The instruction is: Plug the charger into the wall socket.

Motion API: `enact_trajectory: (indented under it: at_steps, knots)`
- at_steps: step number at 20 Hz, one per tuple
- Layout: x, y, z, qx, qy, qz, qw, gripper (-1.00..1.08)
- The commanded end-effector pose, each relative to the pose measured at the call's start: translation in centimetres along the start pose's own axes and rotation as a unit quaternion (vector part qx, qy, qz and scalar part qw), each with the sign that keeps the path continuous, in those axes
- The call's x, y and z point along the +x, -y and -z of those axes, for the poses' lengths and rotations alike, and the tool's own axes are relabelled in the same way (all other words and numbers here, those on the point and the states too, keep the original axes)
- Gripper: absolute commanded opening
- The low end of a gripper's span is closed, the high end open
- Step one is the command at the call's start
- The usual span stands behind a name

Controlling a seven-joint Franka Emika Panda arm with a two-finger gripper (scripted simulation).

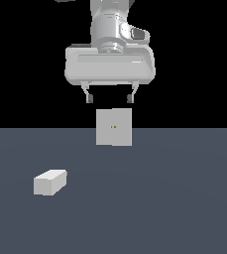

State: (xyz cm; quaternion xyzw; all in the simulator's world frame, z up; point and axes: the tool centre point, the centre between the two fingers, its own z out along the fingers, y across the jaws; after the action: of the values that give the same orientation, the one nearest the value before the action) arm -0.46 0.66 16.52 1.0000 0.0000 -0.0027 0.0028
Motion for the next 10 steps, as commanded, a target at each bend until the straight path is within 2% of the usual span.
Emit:
enact_trajectory:
  at_steps: [1,10]
  knots:
    - [0.0,0.0,0.0,0.0,0.0,0.0,1.0,1.0]
    - [-0.91,0.69,-0.75,0.0,-0.008,-0.007,0.9999,1.0]
